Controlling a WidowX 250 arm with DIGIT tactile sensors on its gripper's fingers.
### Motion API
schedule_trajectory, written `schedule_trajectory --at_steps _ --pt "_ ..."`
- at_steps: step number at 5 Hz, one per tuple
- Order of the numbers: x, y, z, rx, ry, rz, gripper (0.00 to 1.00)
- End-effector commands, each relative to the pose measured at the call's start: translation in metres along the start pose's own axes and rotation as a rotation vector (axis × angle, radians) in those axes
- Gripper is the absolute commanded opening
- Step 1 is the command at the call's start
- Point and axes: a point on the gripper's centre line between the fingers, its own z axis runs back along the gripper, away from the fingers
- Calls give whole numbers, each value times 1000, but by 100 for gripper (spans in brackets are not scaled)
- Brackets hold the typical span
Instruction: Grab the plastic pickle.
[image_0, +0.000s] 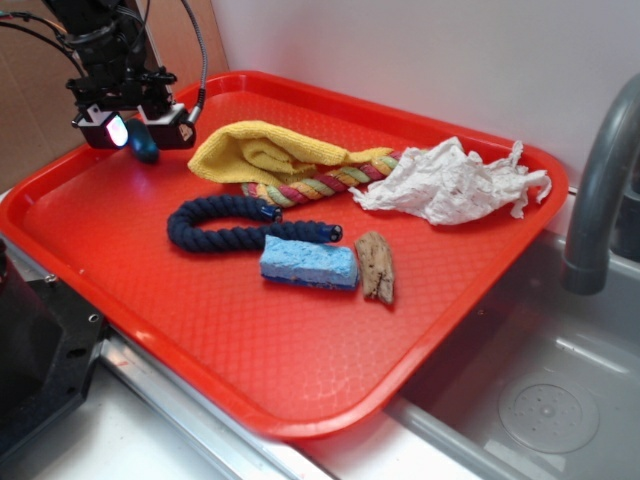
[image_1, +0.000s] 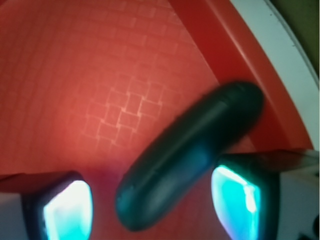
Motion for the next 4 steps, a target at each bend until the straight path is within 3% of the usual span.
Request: schedule_trajectory --at_steps 1,2,3,4 --pt "4 -14 12 142 87 4 98" --pt "-5 -21 26 249 56 48 0" --pt "-17 -30 58 251 -8 101 0" --pt "-42 -52 106 199 -37 79 0"
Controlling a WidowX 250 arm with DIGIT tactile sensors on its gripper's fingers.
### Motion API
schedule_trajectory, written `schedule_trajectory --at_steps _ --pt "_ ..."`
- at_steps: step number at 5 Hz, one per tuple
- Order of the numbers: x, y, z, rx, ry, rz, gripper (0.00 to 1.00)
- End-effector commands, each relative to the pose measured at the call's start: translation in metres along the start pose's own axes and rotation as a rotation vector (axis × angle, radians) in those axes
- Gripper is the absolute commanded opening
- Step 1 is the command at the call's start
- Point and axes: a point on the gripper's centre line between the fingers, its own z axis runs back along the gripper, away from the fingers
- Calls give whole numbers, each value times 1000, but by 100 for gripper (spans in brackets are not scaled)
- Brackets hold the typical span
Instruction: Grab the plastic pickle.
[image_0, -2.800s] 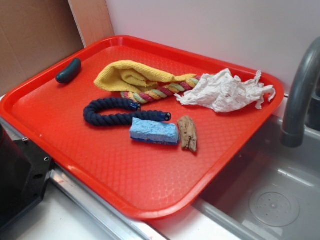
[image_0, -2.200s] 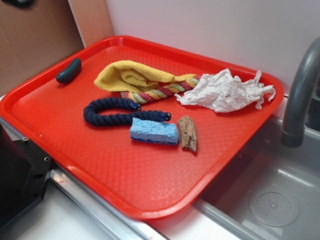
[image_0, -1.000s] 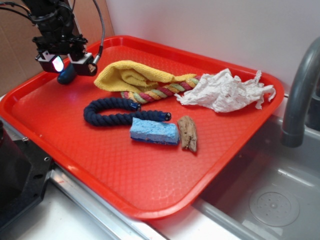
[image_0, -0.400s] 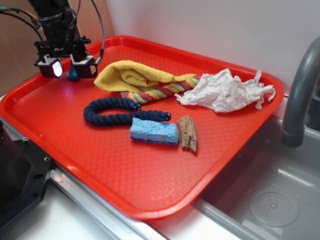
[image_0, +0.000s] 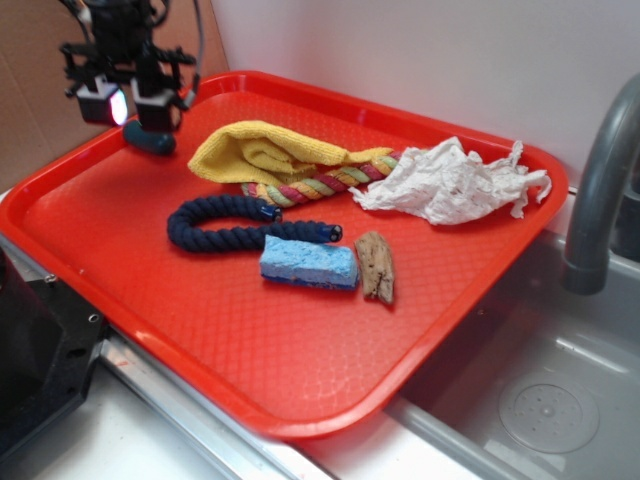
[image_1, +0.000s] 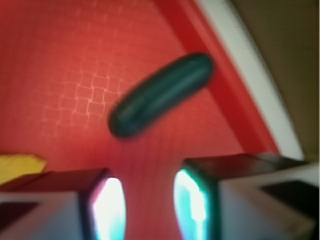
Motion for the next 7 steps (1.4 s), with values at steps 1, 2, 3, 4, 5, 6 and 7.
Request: schedule_trajectory --at_steps 1,2,3,4,5,6,7 --pt "-39 -9 86 -58 -124 14 0" --pt "-47 -10 101 -65 -156 19 0" --pt "-39 -5 105 -90 -167 -121 100" --pt "-39 -5 105 -90 -167 -121 100" --pt "-39 -5 105 -90 -167 -121 100" --pt "-39 -5 105 -90 -167 -121 100" --pt "-13 20 56 -41 -115 120 100"
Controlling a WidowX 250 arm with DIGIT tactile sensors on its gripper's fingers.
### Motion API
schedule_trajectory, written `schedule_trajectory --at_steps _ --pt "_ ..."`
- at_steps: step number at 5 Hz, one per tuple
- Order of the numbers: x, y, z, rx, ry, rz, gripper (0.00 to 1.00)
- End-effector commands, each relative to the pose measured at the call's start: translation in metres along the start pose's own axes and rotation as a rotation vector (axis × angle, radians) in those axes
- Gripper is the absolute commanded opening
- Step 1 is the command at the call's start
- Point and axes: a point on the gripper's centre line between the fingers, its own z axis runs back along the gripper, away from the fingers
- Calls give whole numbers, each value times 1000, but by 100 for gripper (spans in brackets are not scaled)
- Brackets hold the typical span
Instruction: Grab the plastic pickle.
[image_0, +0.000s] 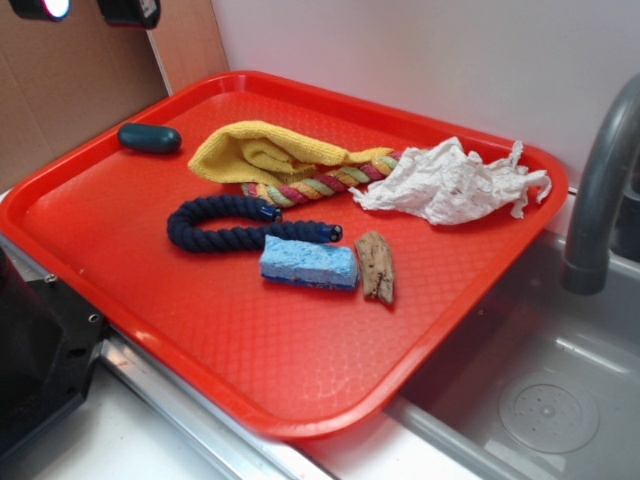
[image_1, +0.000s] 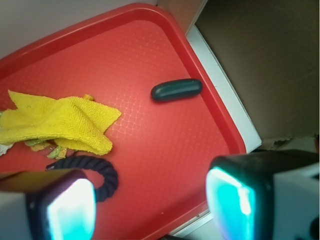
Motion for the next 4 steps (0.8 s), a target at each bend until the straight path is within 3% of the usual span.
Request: schedule_trajectory --at_steps 1,2,4 --pt "59 67 -70 128 -11 484 100" --pt "74 56 -96 54 19 745 100" --pt "48 51 -123 157 -57 1241 100"
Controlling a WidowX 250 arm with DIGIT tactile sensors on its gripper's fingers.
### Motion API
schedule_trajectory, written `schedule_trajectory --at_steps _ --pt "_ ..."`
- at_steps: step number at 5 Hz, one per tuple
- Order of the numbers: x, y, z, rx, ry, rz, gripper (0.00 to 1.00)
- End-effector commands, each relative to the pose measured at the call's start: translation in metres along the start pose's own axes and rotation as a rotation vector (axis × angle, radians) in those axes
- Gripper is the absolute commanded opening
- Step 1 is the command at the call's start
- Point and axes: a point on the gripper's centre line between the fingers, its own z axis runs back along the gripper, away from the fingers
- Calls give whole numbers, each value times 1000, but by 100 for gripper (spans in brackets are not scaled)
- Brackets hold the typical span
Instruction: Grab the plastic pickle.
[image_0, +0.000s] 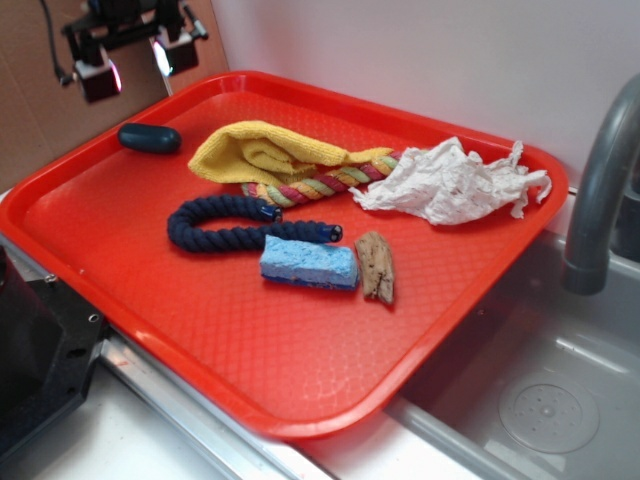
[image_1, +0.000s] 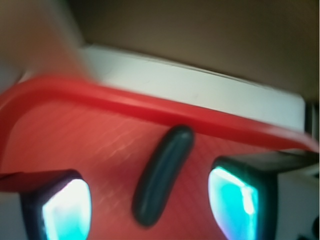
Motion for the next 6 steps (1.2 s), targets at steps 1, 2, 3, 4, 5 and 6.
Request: schedule_trajectory --at_steps 1,2,3,4,5,6 --pt "-6 21 -15 55 -50 381 100" --pt "-4 12 -31 73 -64 320 100" --pt "-3 6 -42 81 -55 261 100" --pt "-4 9 -47 63 -48 229 0" --pt "-5 15 -30 -32 26 133 0" --pt "4 26 16 -108 161 -111 0"
